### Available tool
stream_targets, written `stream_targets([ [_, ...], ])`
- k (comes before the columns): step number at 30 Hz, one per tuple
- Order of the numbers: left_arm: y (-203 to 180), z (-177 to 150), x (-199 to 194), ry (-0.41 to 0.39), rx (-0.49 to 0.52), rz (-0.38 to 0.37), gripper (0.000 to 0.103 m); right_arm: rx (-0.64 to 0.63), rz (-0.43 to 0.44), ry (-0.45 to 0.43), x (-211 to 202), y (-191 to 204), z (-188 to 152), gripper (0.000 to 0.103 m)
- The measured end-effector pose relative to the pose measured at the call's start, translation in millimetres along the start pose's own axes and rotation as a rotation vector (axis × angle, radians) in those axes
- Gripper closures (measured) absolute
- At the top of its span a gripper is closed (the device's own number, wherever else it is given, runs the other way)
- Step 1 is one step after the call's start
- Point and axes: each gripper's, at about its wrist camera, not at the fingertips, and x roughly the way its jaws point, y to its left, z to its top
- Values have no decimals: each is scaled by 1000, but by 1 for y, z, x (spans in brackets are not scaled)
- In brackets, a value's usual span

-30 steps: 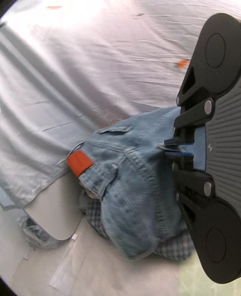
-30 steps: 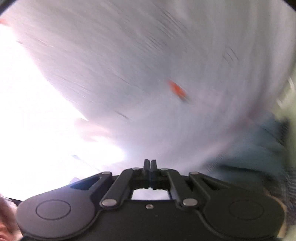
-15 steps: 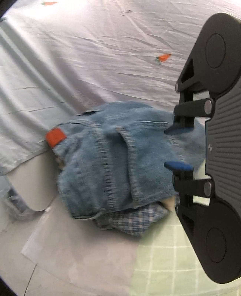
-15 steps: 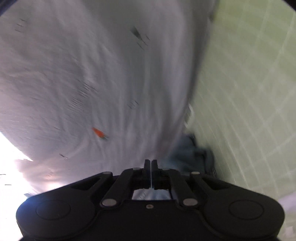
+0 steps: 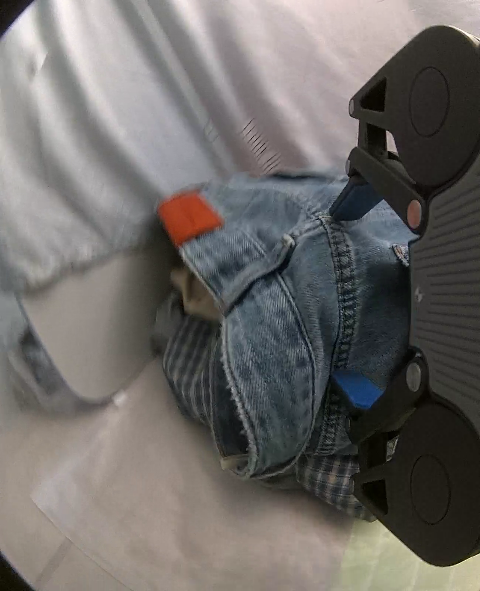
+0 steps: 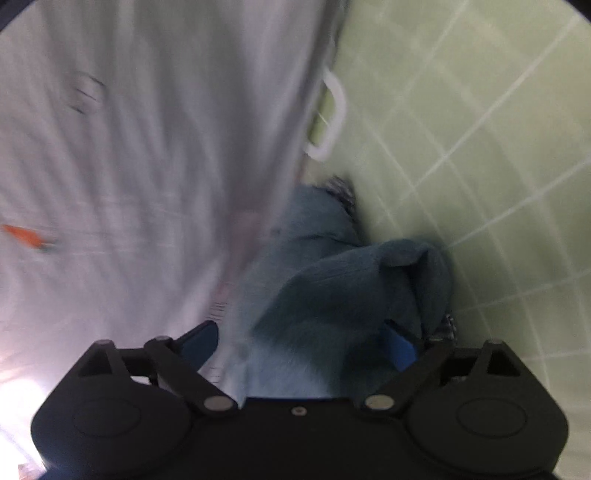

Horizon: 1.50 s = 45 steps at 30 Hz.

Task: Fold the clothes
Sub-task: 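Lift the blue jeans off the pile with both grippers and lay them flat on the mat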

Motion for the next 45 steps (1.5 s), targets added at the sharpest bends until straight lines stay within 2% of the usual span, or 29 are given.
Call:
stream_targets([
  [2, -1, 0, 8, -14, -26, 28, 21, 7, -42, 33, 16, 2, 0, 13],
  [3, -3, 0, 7, -24, -23, 34, 29, -9, -20, 30, 19, 2, -2, 32],
  [4, -4, -1, 6, -33, -18, 38, 36, -31, -1, 16, 17, 3, -5, 63],
  [5, -4, -1, 4, -41, -14, 40, 52, -61, 7, -1, 12, 7, -10, 73],
  [6, -4, -2, 0, -49, -11, 38, 60, -99, 26, -22, 6, 10, -15, 88],
  [7, -4, -3, -4, -53, -9, 33, 66, -156, 52, -49, -5, 17, -22, 89],
  [8, -5, -4, -8, -55, -9, 27, 79, -214, 77, -75, -17, 24, -30, 90],
  [11, -8, -10, -26, -57, 18, -7, 89, -408, 161, -122, -65, 54, -63, 94],
  [14, -20, -27, -49, -52, 99, -65, 91, -542, 286, -144, -117, 80, -99, 94],
  [18, -43, -70, -84, 10, 223, -194, 91, -696, 436, -232, -207, 108, -142, 94],
  [22, -76, -136, -122, 111, 387, -350, 91, -794, 597, -355, -319, 130, -173, 94],
  [25, -95, -191, -148, 207, 474, -460, 91, -911, 674, -486, -416, 145, -203, 94],
  [30, -101, -269, -176, 400, 505, -587, 91, -1043, 679, -689, -557, 148, -254, 95],
  [35, -94, -322, -215, 463, 552, -687, 91, -1122, 707, -793, -625, 149, -283, 95],
  [36, -92, -324, -221, 453, 560, -697, 91, -1135, 716, -797, -635, 151, -287, 95],
  [38, -86, -323, -231, 420, 568, -705, 91, -1147, 714, -791, -631, 155, -292, 95],
  [40, -79, -318, -239, 374, 578, -699, 91, -1134, 688, -754, -612, 160, -275, 95],
  [41, -74, -311, -239, 334, 588, -674, 91, -1126, 671, -735, -601, 162, -266, 95],
  [44, -53, -281, -236, 206, 614, -566, 91, -1083, 517, -659, -531, 153, -219, 93],
  [45, -44, -270, -229, 165, 635, -497, 90, -1067, 464, -633, -508, 149, -203, 87],
])
